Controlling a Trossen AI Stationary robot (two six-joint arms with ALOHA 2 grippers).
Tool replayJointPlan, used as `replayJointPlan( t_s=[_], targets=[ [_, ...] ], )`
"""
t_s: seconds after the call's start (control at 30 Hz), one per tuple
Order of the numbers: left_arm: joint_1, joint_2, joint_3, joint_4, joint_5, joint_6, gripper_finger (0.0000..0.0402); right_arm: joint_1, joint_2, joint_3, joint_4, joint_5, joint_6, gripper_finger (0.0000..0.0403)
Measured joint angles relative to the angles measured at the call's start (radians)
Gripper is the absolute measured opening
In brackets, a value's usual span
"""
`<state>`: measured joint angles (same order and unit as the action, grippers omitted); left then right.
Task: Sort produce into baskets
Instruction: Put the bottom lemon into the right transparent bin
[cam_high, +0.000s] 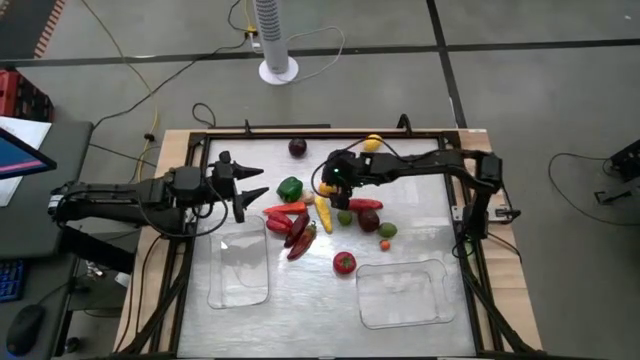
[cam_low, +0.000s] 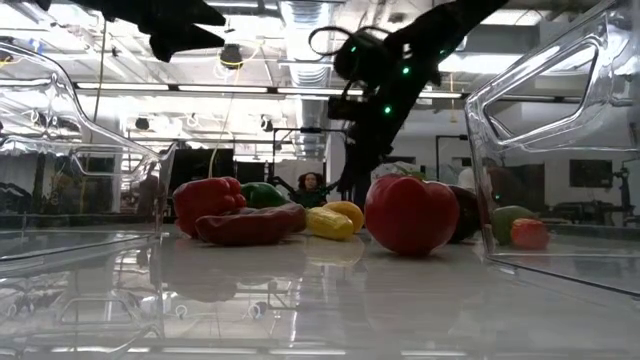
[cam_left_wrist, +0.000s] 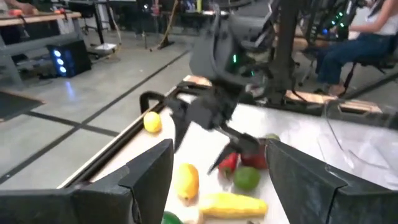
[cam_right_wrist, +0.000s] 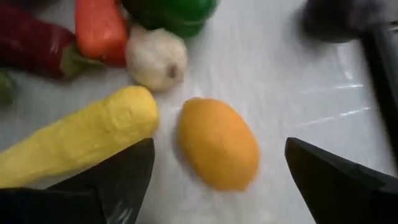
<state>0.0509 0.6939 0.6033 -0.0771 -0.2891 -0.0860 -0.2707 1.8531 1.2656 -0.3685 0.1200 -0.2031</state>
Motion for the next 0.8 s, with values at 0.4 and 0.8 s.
replayJointPlan(
  t_s=[0.4, 0.8],
  targets=[
    [-0.001, -0.023, -0.002, -0.047, -0.033, -0.003, 0.024, -0.037, 0.117, 0.05, -0.045, -0.025, -0.032, 0.0344],
    [-0.002, -0.022, -0.002, -0.064, -0.033, -0.008, 0.024, -0.026, 0.085, 0.05, -0.015, -0.019, -0.016, 0.0213]
  ],
)
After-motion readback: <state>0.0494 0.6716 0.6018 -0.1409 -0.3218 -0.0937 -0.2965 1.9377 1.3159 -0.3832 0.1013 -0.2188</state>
